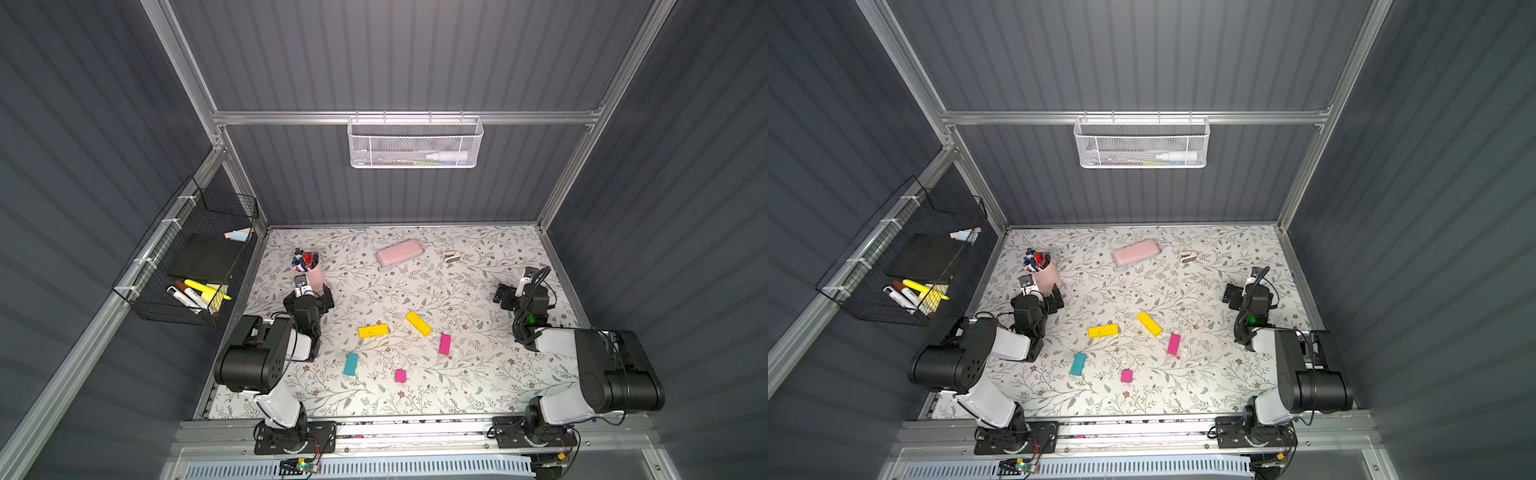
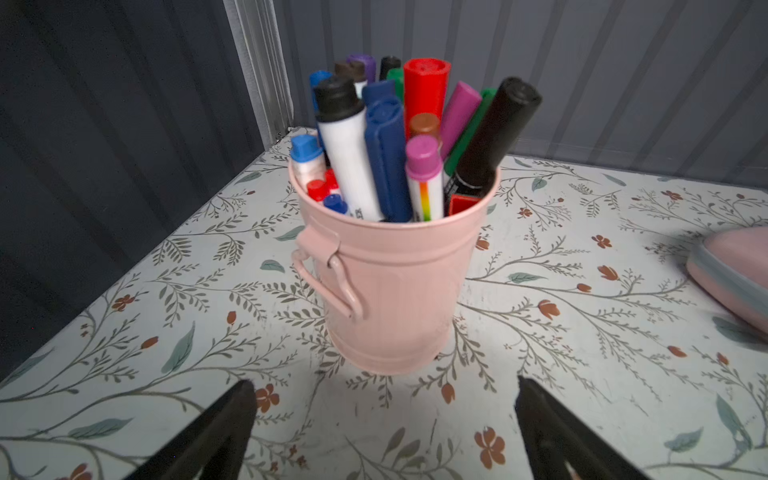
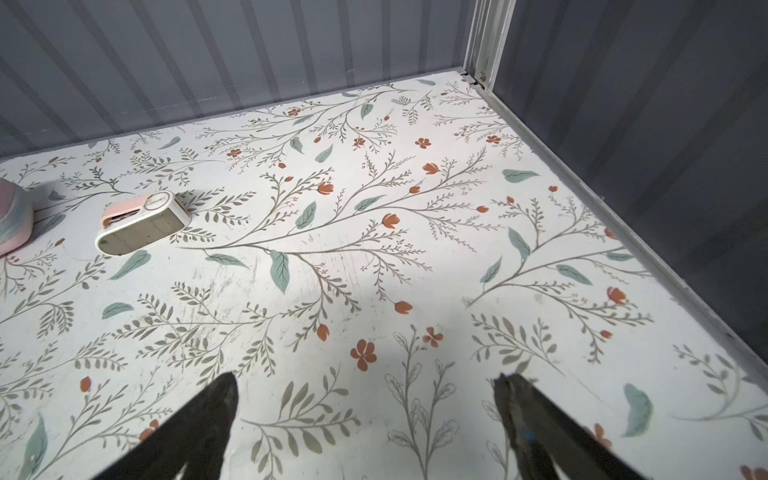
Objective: Assemble the letter v with building blocks
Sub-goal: Pick up the building block from the center of the board.
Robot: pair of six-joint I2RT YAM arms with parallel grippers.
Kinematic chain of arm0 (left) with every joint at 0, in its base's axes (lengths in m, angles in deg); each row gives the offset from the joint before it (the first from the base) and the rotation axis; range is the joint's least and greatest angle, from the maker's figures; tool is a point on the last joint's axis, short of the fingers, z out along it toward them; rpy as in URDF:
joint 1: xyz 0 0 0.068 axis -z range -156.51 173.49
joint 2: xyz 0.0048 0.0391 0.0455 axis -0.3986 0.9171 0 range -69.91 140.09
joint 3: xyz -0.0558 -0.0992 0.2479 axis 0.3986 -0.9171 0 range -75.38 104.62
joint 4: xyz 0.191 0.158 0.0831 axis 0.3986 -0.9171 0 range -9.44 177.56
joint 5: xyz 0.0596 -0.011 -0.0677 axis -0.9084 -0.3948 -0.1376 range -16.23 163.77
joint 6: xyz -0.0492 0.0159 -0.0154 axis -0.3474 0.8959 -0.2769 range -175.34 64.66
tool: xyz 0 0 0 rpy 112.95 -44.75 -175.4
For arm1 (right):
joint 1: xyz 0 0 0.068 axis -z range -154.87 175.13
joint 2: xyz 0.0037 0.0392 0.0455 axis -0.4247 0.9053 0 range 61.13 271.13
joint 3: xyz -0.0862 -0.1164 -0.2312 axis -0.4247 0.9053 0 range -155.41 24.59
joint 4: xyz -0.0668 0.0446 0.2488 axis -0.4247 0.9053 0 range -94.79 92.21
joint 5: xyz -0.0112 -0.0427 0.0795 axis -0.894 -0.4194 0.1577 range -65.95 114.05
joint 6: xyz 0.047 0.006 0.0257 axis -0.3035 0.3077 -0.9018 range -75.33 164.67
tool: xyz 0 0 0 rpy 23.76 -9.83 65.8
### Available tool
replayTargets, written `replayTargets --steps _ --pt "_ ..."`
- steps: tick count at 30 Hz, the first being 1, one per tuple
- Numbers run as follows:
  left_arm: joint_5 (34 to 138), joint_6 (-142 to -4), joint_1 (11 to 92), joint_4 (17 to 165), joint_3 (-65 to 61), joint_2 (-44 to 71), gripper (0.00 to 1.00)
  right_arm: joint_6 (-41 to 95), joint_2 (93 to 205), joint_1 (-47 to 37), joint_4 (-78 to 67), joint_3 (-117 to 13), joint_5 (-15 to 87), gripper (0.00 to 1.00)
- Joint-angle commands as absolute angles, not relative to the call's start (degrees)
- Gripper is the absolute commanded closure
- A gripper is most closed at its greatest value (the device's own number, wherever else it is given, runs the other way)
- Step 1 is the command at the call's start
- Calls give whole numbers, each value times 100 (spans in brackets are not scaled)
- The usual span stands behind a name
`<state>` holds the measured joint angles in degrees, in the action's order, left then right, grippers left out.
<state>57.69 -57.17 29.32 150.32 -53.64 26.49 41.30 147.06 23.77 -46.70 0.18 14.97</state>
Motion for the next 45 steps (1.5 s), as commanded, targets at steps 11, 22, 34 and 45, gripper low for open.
replayTargets --steps 11,22,34,45 --pt "5944 -5666 2859 14838 -5217 2752 1 4194 14698 2408 -4693 -19 1547 1" --pt "6005 -5710 2806 14772 -5182 2756 1 4191 14709 2417 -4683 -29 1570 1" --pt "5683 -5839 2806 12815 -4277 2379 1 4367 14530 2441 -4214 -456 1468 1" --pt "7443 -6611 2890 11097 -3492 487 1 1958 12602 2015 -824 -2730 1957 1"
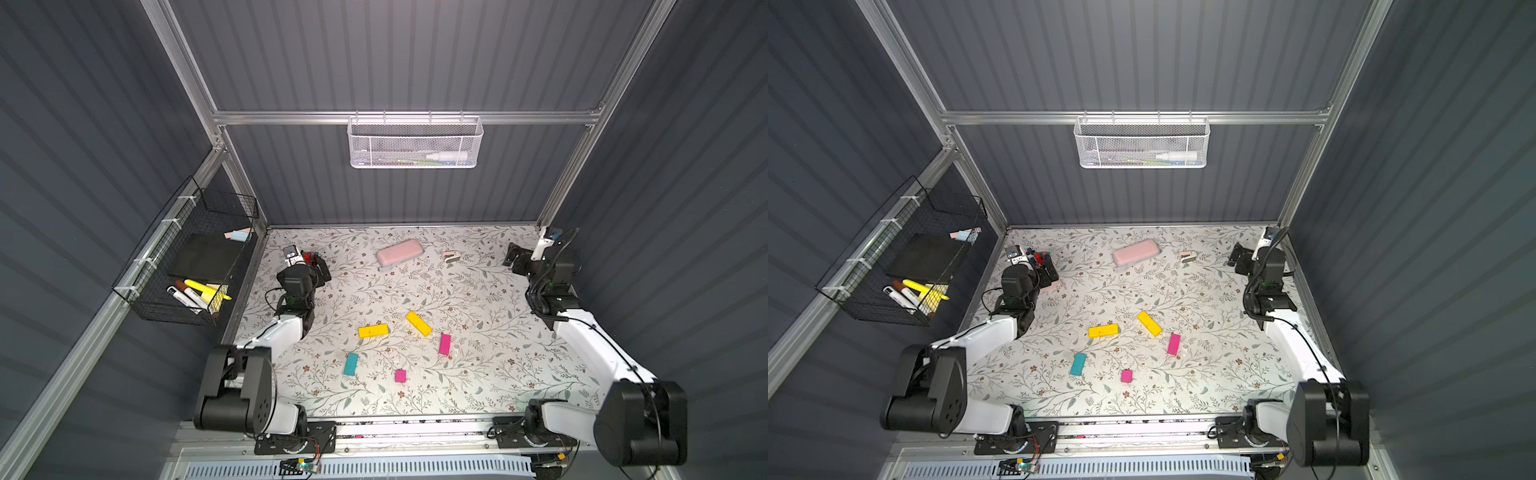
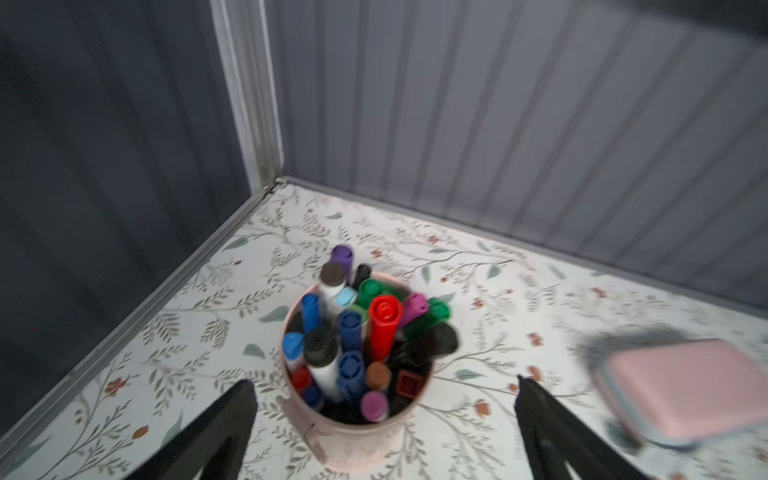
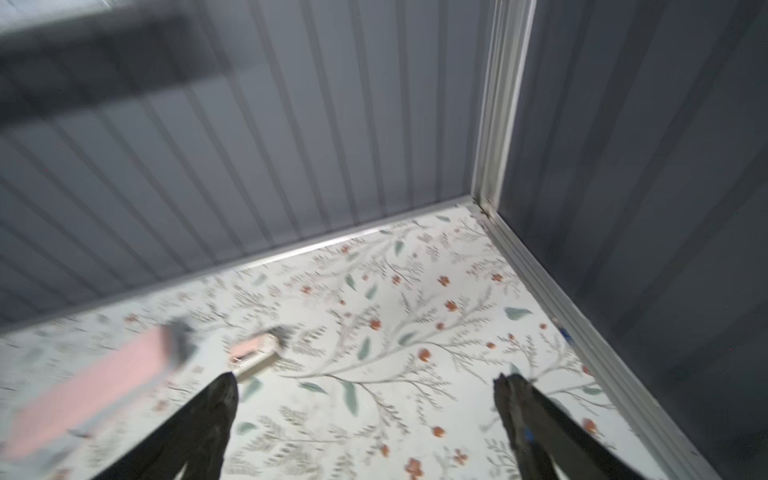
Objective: Assemble the letter v with building blocks
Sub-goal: Pick up the building block from the center of the board.
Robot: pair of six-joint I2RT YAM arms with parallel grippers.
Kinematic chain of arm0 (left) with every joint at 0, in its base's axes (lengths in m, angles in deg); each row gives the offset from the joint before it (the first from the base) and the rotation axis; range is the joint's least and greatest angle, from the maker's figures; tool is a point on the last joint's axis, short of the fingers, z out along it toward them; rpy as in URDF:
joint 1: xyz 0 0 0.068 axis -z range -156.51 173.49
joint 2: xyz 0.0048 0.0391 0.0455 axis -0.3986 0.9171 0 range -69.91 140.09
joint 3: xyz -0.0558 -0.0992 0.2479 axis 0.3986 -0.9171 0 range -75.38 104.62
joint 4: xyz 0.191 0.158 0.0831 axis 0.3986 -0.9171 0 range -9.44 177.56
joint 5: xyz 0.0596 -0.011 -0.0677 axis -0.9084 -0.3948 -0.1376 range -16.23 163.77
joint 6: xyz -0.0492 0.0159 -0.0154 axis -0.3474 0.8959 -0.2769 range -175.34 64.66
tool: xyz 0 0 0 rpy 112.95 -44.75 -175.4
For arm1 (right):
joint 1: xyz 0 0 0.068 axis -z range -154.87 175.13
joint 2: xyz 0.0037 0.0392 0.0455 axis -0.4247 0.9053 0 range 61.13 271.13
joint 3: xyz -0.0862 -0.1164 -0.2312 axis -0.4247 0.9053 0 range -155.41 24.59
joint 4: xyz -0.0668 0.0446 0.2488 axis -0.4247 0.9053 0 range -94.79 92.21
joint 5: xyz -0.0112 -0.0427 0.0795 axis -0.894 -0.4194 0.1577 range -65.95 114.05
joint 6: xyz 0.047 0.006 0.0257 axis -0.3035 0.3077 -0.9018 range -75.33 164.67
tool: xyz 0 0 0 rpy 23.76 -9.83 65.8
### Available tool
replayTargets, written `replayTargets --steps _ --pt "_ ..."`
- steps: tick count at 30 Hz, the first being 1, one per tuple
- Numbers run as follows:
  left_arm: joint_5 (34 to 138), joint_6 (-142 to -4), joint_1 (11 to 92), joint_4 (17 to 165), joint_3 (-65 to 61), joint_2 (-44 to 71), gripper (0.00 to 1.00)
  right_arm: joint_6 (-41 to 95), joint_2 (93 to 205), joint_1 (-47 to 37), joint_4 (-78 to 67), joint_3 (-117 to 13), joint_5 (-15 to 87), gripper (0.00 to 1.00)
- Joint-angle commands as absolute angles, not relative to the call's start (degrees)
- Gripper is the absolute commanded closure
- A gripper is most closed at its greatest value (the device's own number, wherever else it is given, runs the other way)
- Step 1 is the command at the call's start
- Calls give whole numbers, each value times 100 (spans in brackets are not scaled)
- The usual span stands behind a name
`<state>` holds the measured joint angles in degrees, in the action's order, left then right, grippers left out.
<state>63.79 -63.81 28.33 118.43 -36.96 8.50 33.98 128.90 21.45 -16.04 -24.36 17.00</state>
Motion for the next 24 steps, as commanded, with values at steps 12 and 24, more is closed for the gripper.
replayTargets --steps 12,24 --pt "7103 -4306 4911 5541 317 1563 1 2692 13363 1017 1227 -3955 1899 1" --pt "6836 -4343 6344 3661 578 2088 1 1984 13709 1013 2757 -3905 1749 1"
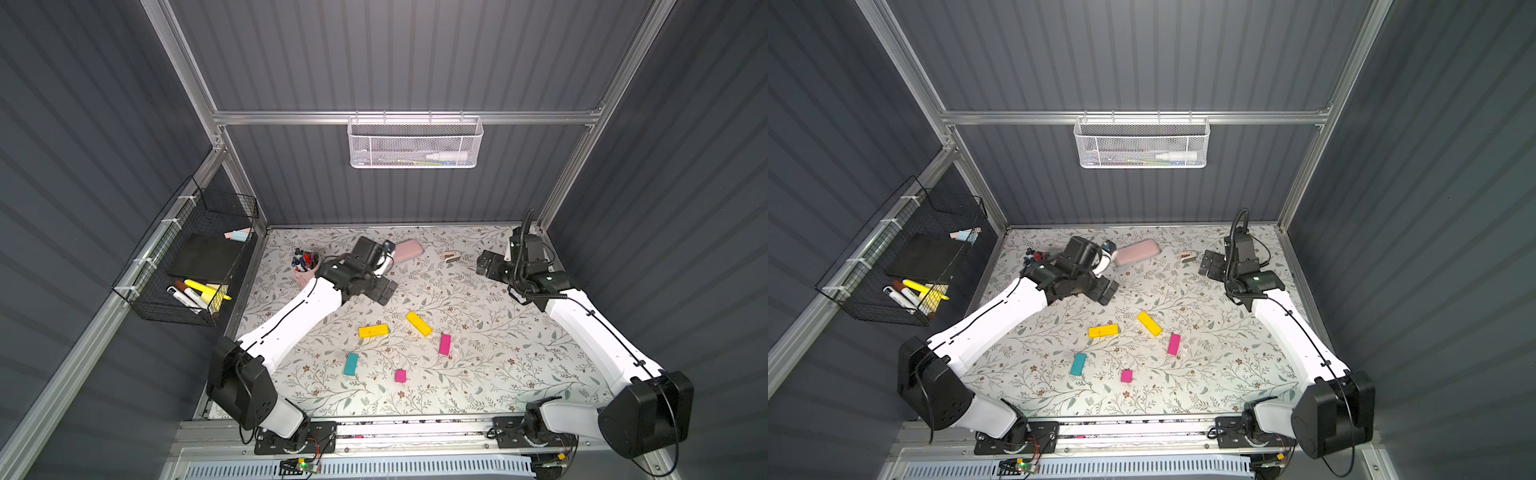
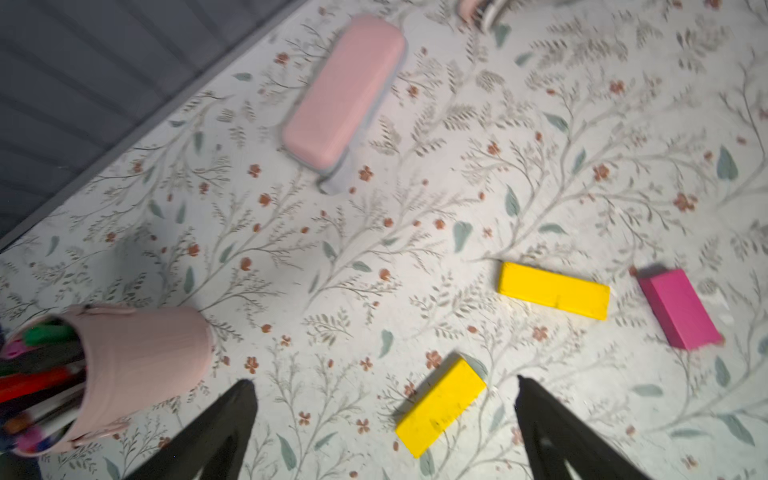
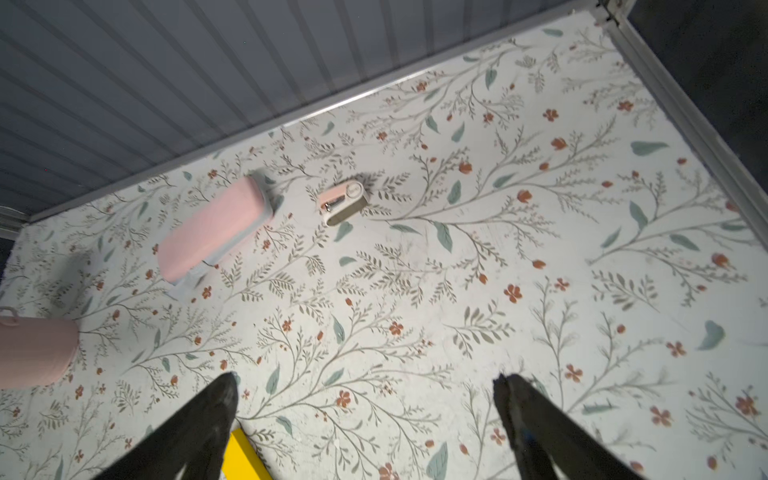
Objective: Assemble the letter v with building blocks
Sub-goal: Pick up the building block from the center of the board.
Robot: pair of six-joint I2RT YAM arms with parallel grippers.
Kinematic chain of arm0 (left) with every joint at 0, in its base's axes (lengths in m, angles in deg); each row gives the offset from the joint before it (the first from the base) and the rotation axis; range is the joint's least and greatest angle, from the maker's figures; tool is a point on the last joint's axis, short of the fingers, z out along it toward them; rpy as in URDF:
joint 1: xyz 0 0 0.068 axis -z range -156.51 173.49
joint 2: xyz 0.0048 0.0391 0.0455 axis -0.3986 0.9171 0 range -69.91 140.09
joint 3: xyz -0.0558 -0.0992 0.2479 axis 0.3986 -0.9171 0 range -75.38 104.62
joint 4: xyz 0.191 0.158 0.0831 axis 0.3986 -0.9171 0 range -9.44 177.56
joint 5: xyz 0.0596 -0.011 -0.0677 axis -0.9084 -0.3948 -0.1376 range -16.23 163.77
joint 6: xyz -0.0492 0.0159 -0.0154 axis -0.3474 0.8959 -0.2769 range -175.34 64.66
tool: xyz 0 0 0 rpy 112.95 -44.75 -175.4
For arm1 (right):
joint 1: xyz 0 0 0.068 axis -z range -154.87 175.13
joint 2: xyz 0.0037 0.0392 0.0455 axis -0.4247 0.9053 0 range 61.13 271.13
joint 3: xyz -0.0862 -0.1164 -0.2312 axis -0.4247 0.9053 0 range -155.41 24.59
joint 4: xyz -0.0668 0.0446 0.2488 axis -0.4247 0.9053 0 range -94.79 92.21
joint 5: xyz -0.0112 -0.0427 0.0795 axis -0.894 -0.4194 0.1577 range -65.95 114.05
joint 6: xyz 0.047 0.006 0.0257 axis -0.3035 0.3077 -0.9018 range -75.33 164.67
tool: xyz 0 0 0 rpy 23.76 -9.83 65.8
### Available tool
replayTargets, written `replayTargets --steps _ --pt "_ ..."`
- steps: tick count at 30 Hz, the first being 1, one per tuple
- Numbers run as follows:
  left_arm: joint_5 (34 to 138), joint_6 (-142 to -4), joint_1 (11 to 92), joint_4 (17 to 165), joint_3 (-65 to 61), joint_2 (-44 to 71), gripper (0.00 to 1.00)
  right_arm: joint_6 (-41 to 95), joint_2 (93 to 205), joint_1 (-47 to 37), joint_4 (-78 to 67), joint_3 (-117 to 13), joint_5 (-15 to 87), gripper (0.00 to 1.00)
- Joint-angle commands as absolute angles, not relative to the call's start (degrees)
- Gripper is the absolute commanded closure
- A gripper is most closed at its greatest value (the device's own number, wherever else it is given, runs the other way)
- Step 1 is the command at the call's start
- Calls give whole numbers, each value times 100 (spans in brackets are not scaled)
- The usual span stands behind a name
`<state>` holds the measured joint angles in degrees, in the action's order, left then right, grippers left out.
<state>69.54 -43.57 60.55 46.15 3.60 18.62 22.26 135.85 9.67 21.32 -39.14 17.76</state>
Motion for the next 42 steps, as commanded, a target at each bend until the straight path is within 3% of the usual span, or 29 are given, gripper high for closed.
replayTargets --steps 1,6,10,22,42 --pt "6902 -4413 6429 3531 632 2196 1 1900 13759 1063 2788 -3883 1881 1" --pt "6636 -4542 6645 3359 567 2636 1 1541 14052 1422 2777 -3664 2891 1" --pt "6374 -4395 6673 3366 385 2856 1 1675 14216 1423 3040 -3676 2851 1" --pt "7142 -4375 6267 4169 -683 3192 1 1567 14030 1389 3146 -3184 2801 1" --pt "7157 -4247 5922 4379 -719 3311 6 1585 13926 1353 3178 -3009 2806 1"
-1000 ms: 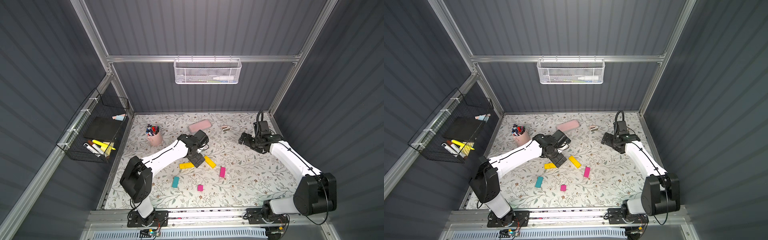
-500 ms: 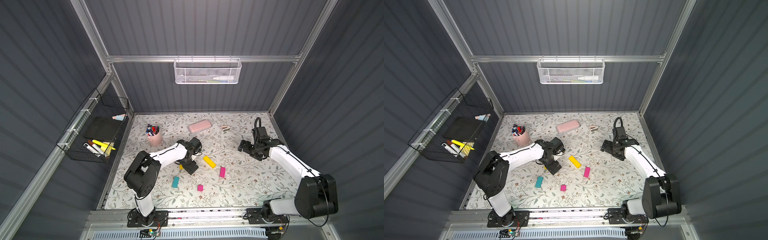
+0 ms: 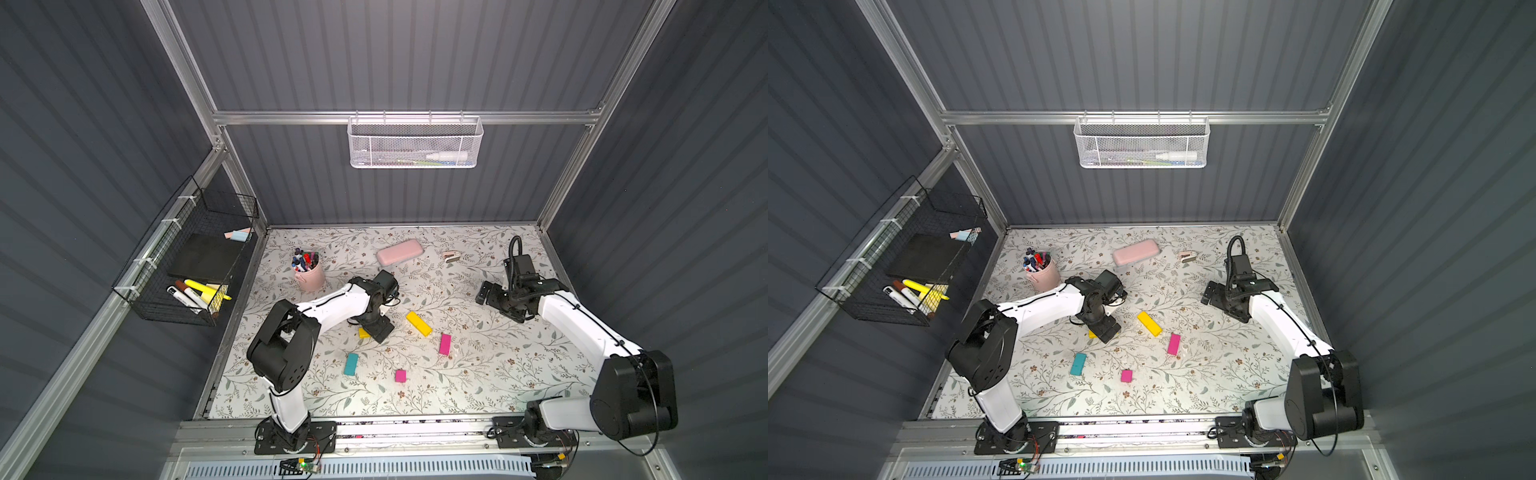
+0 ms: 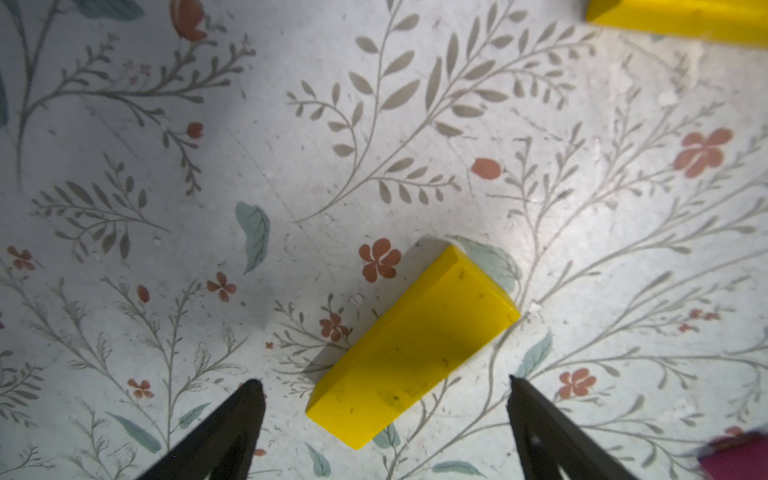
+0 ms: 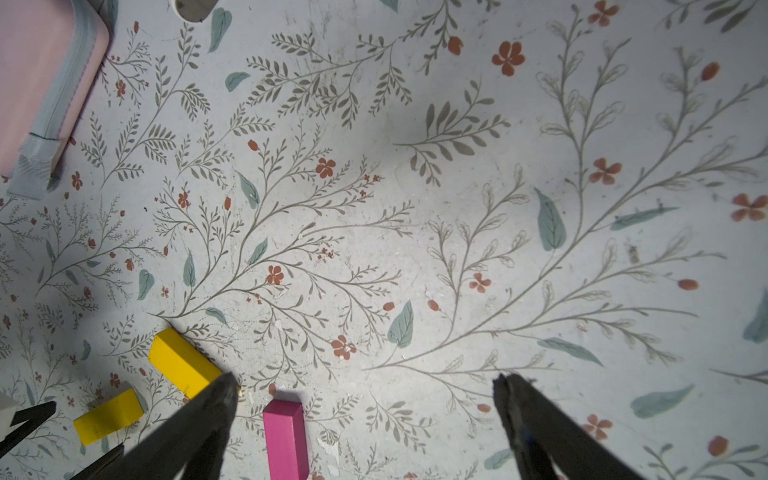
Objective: Assemble the letter v with building blocks
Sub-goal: Pick up the building block from the center of the board.
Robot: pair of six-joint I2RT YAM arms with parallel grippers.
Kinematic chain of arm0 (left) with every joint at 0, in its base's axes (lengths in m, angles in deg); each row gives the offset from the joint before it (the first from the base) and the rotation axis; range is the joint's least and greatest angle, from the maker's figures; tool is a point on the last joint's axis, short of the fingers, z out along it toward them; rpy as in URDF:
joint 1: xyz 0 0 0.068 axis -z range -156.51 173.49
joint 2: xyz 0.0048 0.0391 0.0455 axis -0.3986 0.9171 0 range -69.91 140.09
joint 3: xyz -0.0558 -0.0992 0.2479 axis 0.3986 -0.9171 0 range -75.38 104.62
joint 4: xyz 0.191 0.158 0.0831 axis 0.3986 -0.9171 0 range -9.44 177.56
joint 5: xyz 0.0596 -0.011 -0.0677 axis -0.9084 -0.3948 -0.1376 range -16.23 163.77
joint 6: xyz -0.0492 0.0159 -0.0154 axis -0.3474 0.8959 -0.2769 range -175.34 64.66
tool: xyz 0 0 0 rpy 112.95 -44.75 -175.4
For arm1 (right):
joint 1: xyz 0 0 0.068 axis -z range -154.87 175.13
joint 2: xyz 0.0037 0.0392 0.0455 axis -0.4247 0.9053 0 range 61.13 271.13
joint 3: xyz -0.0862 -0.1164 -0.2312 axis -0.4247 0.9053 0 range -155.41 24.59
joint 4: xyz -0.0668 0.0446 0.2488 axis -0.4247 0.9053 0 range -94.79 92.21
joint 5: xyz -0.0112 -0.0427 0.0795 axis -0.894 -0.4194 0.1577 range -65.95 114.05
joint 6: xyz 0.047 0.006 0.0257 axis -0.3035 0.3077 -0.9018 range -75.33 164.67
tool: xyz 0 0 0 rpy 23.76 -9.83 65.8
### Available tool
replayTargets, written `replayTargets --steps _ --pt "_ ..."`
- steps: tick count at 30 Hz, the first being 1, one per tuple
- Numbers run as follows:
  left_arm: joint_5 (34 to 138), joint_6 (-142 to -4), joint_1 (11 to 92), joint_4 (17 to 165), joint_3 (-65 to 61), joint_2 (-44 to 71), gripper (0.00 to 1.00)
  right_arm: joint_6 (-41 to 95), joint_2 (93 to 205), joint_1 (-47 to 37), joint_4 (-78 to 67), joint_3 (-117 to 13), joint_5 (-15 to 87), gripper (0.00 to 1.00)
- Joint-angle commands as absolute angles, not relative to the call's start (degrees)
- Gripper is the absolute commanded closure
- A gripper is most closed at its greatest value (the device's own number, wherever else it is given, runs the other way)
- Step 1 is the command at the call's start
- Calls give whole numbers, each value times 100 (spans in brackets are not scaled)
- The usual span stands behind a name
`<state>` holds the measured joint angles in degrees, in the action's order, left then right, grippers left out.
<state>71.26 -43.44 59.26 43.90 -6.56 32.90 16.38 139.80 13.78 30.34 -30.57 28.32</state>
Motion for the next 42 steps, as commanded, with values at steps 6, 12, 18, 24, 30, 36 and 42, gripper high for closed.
replayTargets --steps 6,12,18,24,30,36,42 --pt "7095 -4235 5922 4344 -665 3597 9 1593 13906 1349 3191 -3026 2767 1" --pt "7096 -4244 5924 4361 -701 3545 13 1593 13913 1349 3206 -3017 2696 1" --pt "7087 -4212 5924 4346 -643 3576 27 1577 13944 1348 3218 -3043 2694 1" --pt "6973 -4146 5922 4247 -582 3600 33 1589 13882 1345 3229 -3035 2493 1" --pt "6894 -4171 5924 4240 -559 3615 41 1558 13909 1352 3238 -3069 2409 1" --pt "6849 -4179 5929 4241 -557 3570 50 1554 13896 1348 3267 -3086 2227 1" --pt "6873 -4233 5932 4238 -521 3573 60 1590 13907 1350 3304 -3146 2003 1"
